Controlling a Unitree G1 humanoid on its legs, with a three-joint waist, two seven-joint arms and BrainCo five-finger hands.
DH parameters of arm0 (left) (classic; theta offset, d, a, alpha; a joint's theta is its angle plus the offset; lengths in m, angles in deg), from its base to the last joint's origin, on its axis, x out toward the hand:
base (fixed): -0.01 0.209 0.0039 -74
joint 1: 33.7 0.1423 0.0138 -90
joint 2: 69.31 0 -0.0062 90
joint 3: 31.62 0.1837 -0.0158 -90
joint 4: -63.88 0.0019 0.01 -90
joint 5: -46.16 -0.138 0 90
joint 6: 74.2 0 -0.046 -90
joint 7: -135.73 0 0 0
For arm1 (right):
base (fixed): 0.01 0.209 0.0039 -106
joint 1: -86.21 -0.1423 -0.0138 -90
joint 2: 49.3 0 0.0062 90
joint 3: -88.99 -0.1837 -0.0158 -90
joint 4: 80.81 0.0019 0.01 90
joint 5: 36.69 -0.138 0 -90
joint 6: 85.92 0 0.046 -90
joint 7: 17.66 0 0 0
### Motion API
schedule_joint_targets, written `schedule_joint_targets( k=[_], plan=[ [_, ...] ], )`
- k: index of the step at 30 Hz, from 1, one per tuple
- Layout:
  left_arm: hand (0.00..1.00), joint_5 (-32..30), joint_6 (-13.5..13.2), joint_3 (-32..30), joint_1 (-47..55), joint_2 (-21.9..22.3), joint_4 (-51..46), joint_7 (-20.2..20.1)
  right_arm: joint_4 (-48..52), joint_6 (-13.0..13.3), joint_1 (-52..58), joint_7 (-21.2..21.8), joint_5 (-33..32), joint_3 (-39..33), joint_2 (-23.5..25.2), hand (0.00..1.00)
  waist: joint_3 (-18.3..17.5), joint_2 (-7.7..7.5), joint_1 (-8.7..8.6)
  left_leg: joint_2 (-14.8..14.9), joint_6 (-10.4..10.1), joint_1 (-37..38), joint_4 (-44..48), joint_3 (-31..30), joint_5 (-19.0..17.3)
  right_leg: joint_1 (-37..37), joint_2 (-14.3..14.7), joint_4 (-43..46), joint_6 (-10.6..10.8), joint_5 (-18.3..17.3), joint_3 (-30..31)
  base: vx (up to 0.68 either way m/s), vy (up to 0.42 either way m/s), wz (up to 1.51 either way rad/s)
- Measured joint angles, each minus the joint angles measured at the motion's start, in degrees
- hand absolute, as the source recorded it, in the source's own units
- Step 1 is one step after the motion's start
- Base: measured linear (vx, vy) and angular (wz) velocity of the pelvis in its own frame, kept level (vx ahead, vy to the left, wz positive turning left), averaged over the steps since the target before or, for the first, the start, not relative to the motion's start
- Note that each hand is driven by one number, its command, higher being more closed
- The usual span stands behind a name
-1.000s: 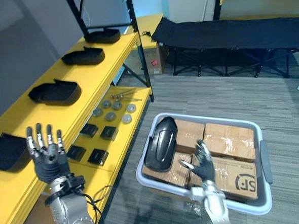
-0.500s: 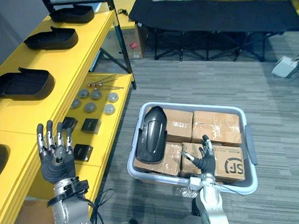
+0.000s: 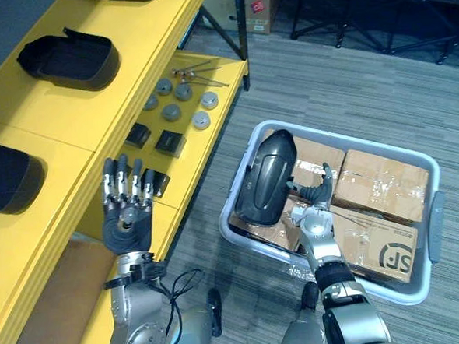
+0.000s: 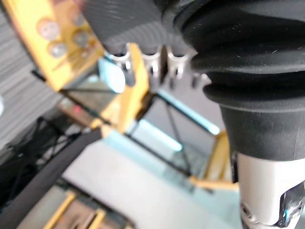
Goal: Walk over and take plastic housings, then place them on the shelf
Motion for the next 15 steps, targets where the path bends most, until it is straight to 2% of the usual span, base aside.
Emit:
schedule_joint_targets(
  k=[4, 6, 11, 14, 15],
  plan=[
    [0.00, 0.01, 0.06, 1.28, -0.67, -0.31, 0.69, -0.16, -2.33, -1.26, -3.92, -0.05, -0.05, 0.24, -0.84, 0.00, 2.02, 0.33, 0.03, -0.16, 0.12, -0.26, 0.58, -0.73, 0.08, 0.00, -0.20, 0.91, 0.00, -0.01, -0.52, -0.07, 0.029, 0.09],
    [0.00, 0.01, 0.06, 2.56, -1.19, -0.44, 0.88, -0.12, -4.74, -4.10, -5.23, 0.13, -0.12, 0.59, -2.16, 0.00, 2.68, 0.31, 0.23, -0.27, 0.14, -1.21, 1.12, -1.34, 0.21, -0.19, -0.28, 0.98, 0.00, -0.01, -1.55, -0.08, 0.019, 0.14],
    [0.00, 0.13, 0.06, 2.91, -1.99, -0.49, 2.90, 0.62, -8.86, -7.97, -6.25, 0.25, -0.71, 1.69, -3.51, 0.00, 3.37, 0.80, 0.44, -0.27, 0.14, -1.89, 2.06, -1.67, 0.21, -0.26, -0.30, 1.40, -0.02, -0.03, -1.83, -0.04, 0.022, 0.04],
    [0.00, 2.96, 0.05, 2.92, -2.75, -0.56, 2.91, 0.62, -10.14, -10.17, -9.32, 0.80, -0.65, 1.69, -4.99, 0.00, 4.90, 1.27, 0.46, -0.24, 0.15, -2.07, 2.29, -1.89, 0.26, -0.30, -0.35, 1.71, -0.01, -0.05, -1.90, -0.07, 0.031, 0.01],
    [0.00, 4.26, 0.05, 2.99, -2.80, -0.63, 2.91, 0.62, -11.33, -10.98, -10.27, 0.86, -0.58, 1.68, -5.33, 1.00, 4.98, 1.28, 0.48, -0.25, 0.11, -2.17, 2.23, -1.91, 0.36, -0.30, -0.35, 1.73, 0.00, -0.07, -2.10, -0.08, 0.023, 0.05]
  ],
)
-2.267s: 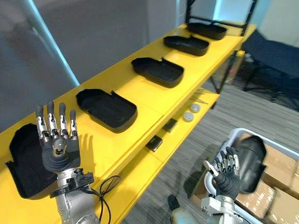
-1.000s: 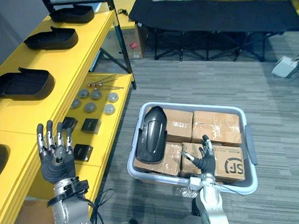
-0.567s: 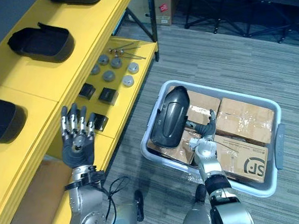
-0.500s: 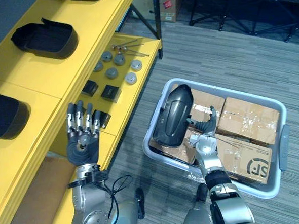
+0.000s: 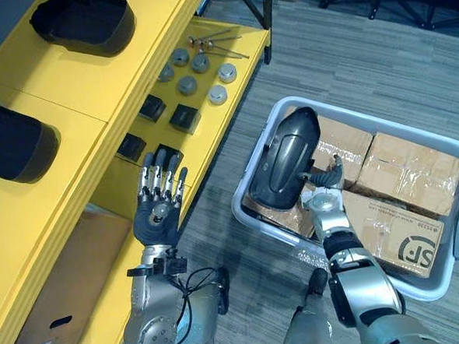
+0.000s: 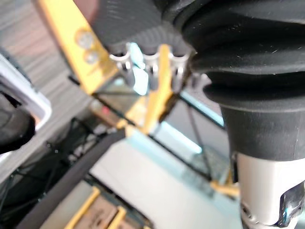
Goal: Walk over and take plastic housings, then place them on the shelf
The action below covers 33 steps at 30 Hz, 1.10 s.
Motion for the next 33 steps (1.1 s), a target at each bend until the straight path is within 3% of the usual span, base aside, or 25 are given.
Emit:
schedule_joint_targets(
  k=[7, 11, 14, 20, 23, 25, 27, 30, 31, 33],
  plan=[
    [0.00, 1.84, 0.24, 2.24, -1.40, 0.10, 0.00, 0.12, -3.86, -3.10, -2.32, 1.01, 4.99, -0.03, -2.33, 1.00, 0.01, 0.00, 0.92, -0.14, -0.37, -0.67, -1.99, -0.96, 2.01, -0.95, -0.10, 0.64, -0.27, -0.20, -1.53, -0.03, 0.006, 0.09],
    [0.00, 1.88, 0.34, 2.33, -1.74, 0.30, 0.18, 0.57, -6.46, -6.89, -3.93, 4.91, 9.33, 0.01, -4.42, 1.00, 0.16, 0.30, 0.88, -0.16, -0.69, -0.30, -3.98, -1.53, 3.57, -1.20, -0.07, 0.99, -0.69, -0.48, -2.37, -0.01, -0.002, 0.09],
    [0.00, 1.97, 0.36, 2.50, -2.18, 0.34, 1.63, 0.78, -9.36, -10.28, -4.88, 6.82, 12.28, -0.03, -5.01, 1.00, 0.66, 1.34, 1.27, -0.23, -0.90, -0.30, -5.11, -2.32, 4.55, -1.33, 0.02, 1.19, -0.88, -0.63, -3.07, -0.01, -0.006, 0.12],
    [0.00, 4.32, 0.40, 3.06, -1.04, 0.34, 1.79, 0.84, -11.80, -12.22, -5.91, 6.92, 17.43, -0.09, -5.83, 1.00, 1.03, 2.12, 1.62, -0.33, -0.95, -0.68, -5.97, -2.62, 5.30, -1.83, -0.10, 1.29, -0.88, -0.62, -3.59, 0.00, 0.007, 0.02],
    [0.00, 4.82, 0.36, 3.44, -0.85, 0.34, 1.79, 0.49, -12.65, -11.20, -6.13, 5.24, 18.58, -0.10, -5.85, 1.00, 1.03, 2.13, 2.39, -0.38, -0.94, -0.77, -5.95, -2.84, 5.31, -1.75, -0.15, 1.32, -0.87, -0.64, -3.94, 0.00, 0.020, 0.05],
    [0.00, 6.28, 0.22, 3.43, -0.49, 0.33, 1.79, 0.20, -13.40, -9.13, -6.21, 3.17, 20.45, -0.02, -5.91, 1.00, 1.03, 2.13, 2.51, -0.44, -0.90, -0.93, -5.92, -3.14, 5.36, -1.73, -0.20, 1.49, -0.92, -0.71, -4.26, 0.00, 0.016, 0.07],
    [0.00, 6.53, -0.11, 3.29, 0.91, 0.30, 1.79, 0.07, -13.22, -5.29, -6.21, 0.92, 21.65, 0.62, -6.23, 1.00, 1.03, 2.13, 2.49, -0.46, -0.90, -0.96, -5.92, -3.15, 5.36, -1.78, -0.23, 1.55, -0.93, -0.74, -4.32, 0.00, 0.000, 0.00],
    [0.00, 6.49, -0.17, 3.00, 1.67, 0.25, 1.79, -0.07, -11.64, -1.92, -5.78, 0.19, 24.47, 3.85, -8.05, 1.00, 1.04, 2.12, 2.46, -0.40, -0.90, -0.95, -5.92, -3.06, 5.35, -1.84, -0.20, 1.55, -0.94, -0.75, -4.32, 0.00, 0.000, 0.00],
    [0.00, 6.49, -0.17, 3.00, 1.67, 0.25, 1.79, -0.08, -11.61, -1.90, -5.77, 0.18, 24.53, 3.88, -8.07, 1.00, 1.04, 2.12, 2.46, -0.39, -0.90, -0.95, -5.92, -3.06, 5.35, -1.84, -0.20, 1.55, -0.94, -0.75, -4.31, 0.00, 0.000, 0.00],
    [0.00, 5.75, -0.26, 0.95, 1.57, 0.18, 1.79, -0.42, -4.81, 0.30, -3.07, 0.09, 26.26, 5.24, -9.47, 1.00, 1.27, 1.76, 2.20, 0.03, -0.91, -0.68, -5.92, -2.49, 5.34, -1.94, 0.12, 1.55, -0.94, -0.74, -4.02, 0.01, 0.009, -0.09]
  ],
)
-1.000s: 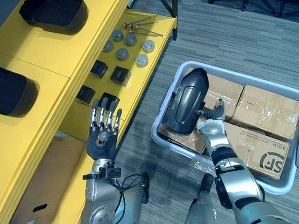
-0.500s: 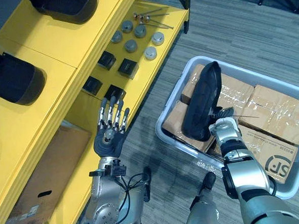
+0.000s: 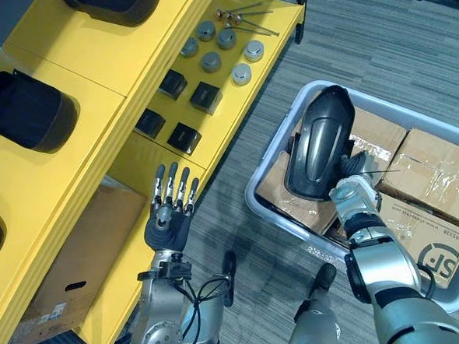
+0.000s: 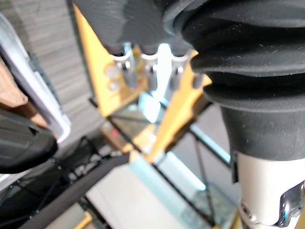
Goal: Walk over and take plastic housings, then place them on the shelf
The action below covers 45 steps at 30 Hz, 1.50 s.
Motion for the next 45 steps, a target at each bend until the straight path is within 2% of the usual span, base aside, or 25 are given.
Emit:
schedule_joint_targets(
  k=[3, 7, 9, 11, 12, 13, 15, 16, 18, 20, 21, 22, 24, 26, 28, 31, 32, 34, 36, 38, 42, 45],
  plan=[
    [0.00, -0.11, -0.43, -2.27, -0.27, -0.23, 0.00, -0.01, 4.65, 1.34, 2.16, 0.05, 1.00, 1.09, -0.32, 1.00, 0.26, -0.40, -0.54, 0.39, -0.02, 0.27, -0.02, 0.32, -0.02, -0.07, 0.34, 0.00, -0.02, 0.01, 0.38, 0.01, 0.001, -0.11],
    [0.00, -1.42, -1.77, -5.91, -1.00, -2.86, -0.02, 0.01, 17.32, 3.39, 8.28, 0.69, 4.84, 2.00, 0.07, 1.00, 1.25, -2.10, -1.83, 1.38, -0.18, 2.58, -0.93, 2.75, -0.13, 0.02, 1.08, 0.00, -0.09, 0.04, 2.74, 0.01, -0.001, -0.30],
    [0.00, -1.74, -1.78, -6.66, -1.77, -3.49, -0.08, 0.05, 21.27, 3.66, 10.69, 0.94, 5.85, 1.98, 0.19, 1.00, 1.29, -2.50, -2.44, 1.71, -0.28, 3.22, -1.16, 3.33, -0.21, 0.04, 1.40, -0.04, -0.20, 0.04, 3.40, 0.00, -0.003, -0.22],
    [0.00, -2.34, -0.62, -7.24, -2.09, -3.85, -0.09, 0.16, 26.54, 3.71, 14.11, 2.02, 6.46, 1.83, 0.88, 1.00, 1.17, -2.96, -2.99, 2.09, -0.59, 4.49, -2.25, 4.41, -0.11, 0.02, 1.79, -0.22, -0.32, 0.10, 4.48, 0.02, -0.009, -0.28],
    [0.00, -3.92, 1.75, -8.30, -1.90, -3.85, -0.11, 0.60, 30.96, 3.72, 17.17, 3.16, 7.59, 1.83, 1.81, 1.00, 0.82, -3.43, -3.23, 2.47, -0.63, 5.61, -3.02, 5.58, -0.09, 0.07, 2.12, -0.49, -0.34, 0.12, 5.34, 0.03, -0.013, -0.37],
    [0.00, -4.71, 3.05, -8.62, -1.85, -3.89, -0.09, 0.86, 32.91, 3.73, 18.40, 3.57, 7.81, 1.82, 2.04, 1.00, 0.73, -3.58, -3.35, 2.59, -0.63, 5.98, -3.25, 5.91, -0.09, 0.08, 2.25, -0.53, -0.35, 0.12, 5.69, 0.04, -0.012, -0.36],
    [0.00, -6.26, 8.89, -8.99, -2.23, -4.37, 1.05, 1.33, 39.00, 3.85, 22.32, 5.08, 9.33, 1.73, 2.87, 1.00, 0.19, -4.63, -4.72, 2.74, -0.89, 6.93, -4.11, 6.85, -0.06, 0.06, 2.48, -0.87, -0.44, 0.21, 6.52, 0.04, -0.001, -0.21],
    [0.00, -6.35, 10.48, -8.98, -2.66, -4.54, 2.12, 1.35, 40.07, 3.90, 23.04, 5.62, 9.73, 1.51, 3.01, 1.00, 0.00, -4.93, -4.98, 2.80, -0.94, 7.13, -4.17, 7.14, -0.10, 0.02, 2.56, -0.93, -0.44, 0.22, 6.88, 0.03, 0.008, -0.25],
    [0.00, -6.79, 15.83, -8.86, -5.51, -5.22, 9.16, 2.02, 41.32, 4.67, 23.60, 6.81, 9.81, 1.43, 3.89, 1.00, -1.17, -6.46, -6.07, 3.24, -1.24, 7.25, -4.01, 8.91, -0.53, -1.09, 3.03, -1.03, -0.70, 0.50, 8.61, 0.02, 0.010, -0.35],
    [0.00, -6.89, 18.26, -8.45, -7.82, -5.76, 14.03, 2.32, 41.38, 5.52, 23.64, 7.01, 9.82, 1.35, 3.88, 1.00, -1.52, -7.05, -6.41, 3.45, -1.31, 7.45, -3.86, 9.59, -0.71, -1.26, 3.31, -1.35, -0.86, 0.84, 9.36, 0.01, 0.000, -0.26],
    [0.00, -8.25, 20.00, -7.90, -11.25, -6.40, 20.51, 2.94, 41.88, 6.43, 23.57, 7.07, 9.88, 1.21, 3.87, 1.00, -1.78, -7.53, -6.97, 3.55, -1.32, 7.73, -3.84, 9.93, -0.80, -1.26, 3.51, -1.72, -0.95, 1.14, 10.22, -0.01, -0.002, -0.23],
    [0.00, -8.79, 20.58, -7.88, -12.72, -6.55, 23.09, 3.20, 42.16, 6.82, 23.49, 7.07, 9.99, 1.18, 3.87, 1.00, -1.82, -7.59, -7.27, 3.60, -1.35, 7.90, -3.82, 10.14, -0.89, -1.28, 3.58, -1.71, -0.97, 1.18, 10.52, -0.02, 0.001, -0.25],
    [0.00, -9.09, 21.98, -8.40, -19.07, -6.91, 33.18, 3.43, 42.46, 9.42, 22.15, 7.24, 11.09, 1.23, 3.82, 1.00, -2.05, -7.74, -8.23, 3.65, -1.32, 8.07, -3.70, 11.65, -1.01, -2.17, 3.65, -1.72, -1.03, 1.72, 12.00, -0.05, 0.007, -0.27],
    [0.00, -9.00, 22.71, -8.50, -22.66, -7.42, 37.78, 3.41, 42.68, 10.36, 20.66, 7.97, 11.72, 1.36, 3.76, 1.00, -2.06, -7.75, -8.57, 3.67, -1.31, 7.99, -3.62, 12.73, -1.02, -3.06, 3.71, -1.78, -1.16, 2.17, 13.03, -0.07, 0.007, -0.31],
    [0.00, -8.80, 22.74, -8.68, -26.11, -8.20, 42.44, 3.23, 42.80, 11.18, 18.67, 8.17, 11.97, 2.15, 3.71, 1.00, -2.06, -7.75, -9.57, 3.73, -1.27, 7.91, -3.15, 13.40, -1.25, -3.26, 3.84, -2.36, -1.18, 2.69, 13.84, -0.08, 0.001, -0.28],
    [0.00, -8.23, 22.88, -9.43, -31.37, -9.02, 47.83, 2.73, 43.64, 12.62, 16.41, 8.42, 11.91, 2.17, 2.70, 1.00, -2.06, -7.75, -10.20, 4.25, -1.41, 7.54, -1.53, 14.67, -2.18, -3.97, 4.20, -2.47, -1.21, 3.18, 15.25, -0.06, 0.003, -0.21],
    [0.00, -7.68, 22.89, -10.22, -32.85, -9.02, 48.65, 2.19, 43.74, 12.86, 15.12, 8.83, 11.88, 2.24, 2.35, 1.00, -2.06, -7.75, -11.00, 4.26, -1.30, 6.86, -0.75, 14.64, -2.42, -4.38, 4.15, -2.47, -1.16, 3.35, 15.33, -0.07, 0.012, -0.14],
    [0.00, -6.63, 22.88, -10.34, -34.71, -9.00, 49.52, 1.86, 43.74, 12.92, 13.71, 9.36, 11.77, 2.35, 2.08, 1.00, -2.07, -7.77, -11.13, 4.29, -1.33, 6.51, -0.46, 15.27, -2.57, -5.09, 4.16, -2.47, -1.13, 3.61, 15.96, -0.06, 0.009, -0.11],
    [0.00, -5.51, 22.74, -10.33, -35.96, -9.01, 49.64, 0.72, 43.72, 13.01, 12.93, 9.44, 11.65, 3.04, 1.99, 1.00, -2.07, -7.77, -11.72, 4.39, -1.26, 5.92, 0.06, 15.25, -2.75, -5.40, 4.18, -2.48, -1.13, 3.77, 16.05, -0.04, 0.004, -0.04],
    [0.00, -4.08, 22.47, -10.16, -37.18, -9.00, 49.88, -2.48, 43.68, 13.37, 12.13, 10.02, 11.53, 4.80, 1.94, 1.00, -2.07, -7.77, -12.14, 4.39, -1.24, 5.86, 0.10, 15.49, -2.81, -5.65, 4.18, -2.48, -1.12, 3.88, 16.39, -0.03, 0.006, -0.06],
    [0.00, -0.62, 18.48, -8.79, -39.52, -8.88, 49.75, -8.31, 43.04, 15.15, 11.23, 10.78, 10.75, 7.34, 2.06, 1.00, -2.07, -7.77, -12.39, 4.39, -1.24, 5.48, 0.21, 15.73, -2.82, -6.23, 4.24, -2.47, -1.09, 4.03, 16.86, -0.04, -0.002, -0.03],
    [0.00, 1.39, 16.29, -8.24, -39.77, -8.87, 49.17, -9.84, 41.52, 15.35, 10.68, 10.75, 9.95, 7.35, 2.29, 1.00, -2.07, -7.77, -12.45, 4.39, -1.16, 5.33, 0.45, 15.66, -2.92, -6.25, 4.23, -2.47, -1.08, 4.06, 16.86, -0.04, -0.001, 0.01]
  ],
)
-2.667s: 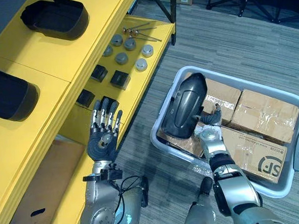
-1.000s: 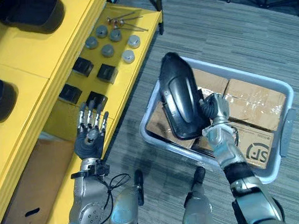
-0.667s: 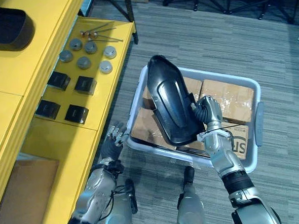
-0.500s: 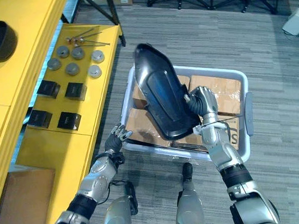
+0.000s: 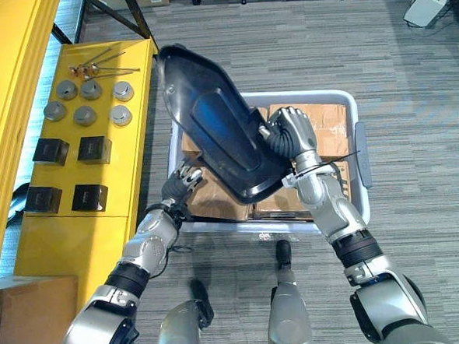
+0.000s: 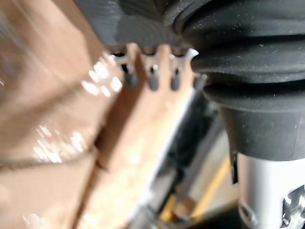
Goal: Walk over and take plastic housings, then place them on the shelf
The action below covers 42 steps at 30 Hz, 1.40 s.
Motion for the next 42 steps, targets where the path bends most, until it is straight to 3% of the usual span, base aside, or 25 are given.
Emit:
schedule_joint_targets(
  k=[3, 11, 17, 33, 39, 42],
  plan=[
    [0.00, 3.80, -2.31, 0.36, -0.01, 0.01, -1.01, -1.41, -2.54, 0.08, -1.82, -0.10, -0.35, 1.16, 0.39, 1.00, -0.01, 0.03, -0.06, 0.08, 0.12, -0.86, 1.13, 0.09, -0.50, -0.57, -0.04, 0.01, -0.02, 0.19, 0.16, -0.06, 0.001, -0.04],
    [0.00, 4.36, -4.91, 0.55, -0.01, -0.02, -4.78, -2.82, -5.24, 0.07, -2.02, -0.11, -0.86, 3.36, 1.61, 1.00, -0.02, 0.05, 0.01, 0.18, 0.16, -1.67, 2.26, -0.22, -0.95, -0.73, -0.10, 0.00, -0.06, 0.33, 0.06, -0.04, 0.001, 0.01],
    [0.00, 4.33, -4.96, 0.89, -0.09, 0.09, -5.57, -3.07, -6.78, 0.00, -3.30, -0.16, -0.90, 4.43, 2.91, 1.00, -0.17, 0.31, 0.02, 0.17, 0.15, -2.40, 2.80, -0.84, -1.04, -0.90, -0.11, -0.03, -0.10, 0.39, -0.12, -0.04, -0.006, 0.03],
    [0.00, 5.95, -4.81, 2.74, -1.45, 2.28, -5.37, -5.49, -10.62, -3.23, -5.48, -1.60, -3.28, 7.62, 5.35, 1.00, -0.17, 0.38, 0.14, 0.15, 0.15, -2.63, 3.06, -1.18, -1.04, -0.87, -0.12, -0.03, -0.15, 0.46, -0.26, -0.03, -0.005, 0.00],
    [0.00, 5.97, -4.04, 3.34, -1.47, 3.05, -4.24, -6.05, -13.42, -4.54, -6.04, -1.98, -3.77, 7.54, 5.11, 1.00, -1.51, 2.75, 0.25, 0.15, 0.27, -3.42, 3.58, -1.51, -1.26, -1.13, -0.21, -0.03, -0.10, 0.49, -0.74, -0.02, -0.001, 0.02],
    [0.00, 5.96, -3.47, 3.50, -1.46, 3.30, -4.19, -6.14, -13.79, -4.77, -6.80, -2.97, -4.26, 7.26, 4.64, 1.00, -1.63, 2.95, 0.23, 0.16, 0.28, -3.42, 3.72, -1.48, -1.27, -1.12, -0.21, -0.03, -0.13, 0.66, -0.70, -0.04, -0.005, -0.01]
  ],
)
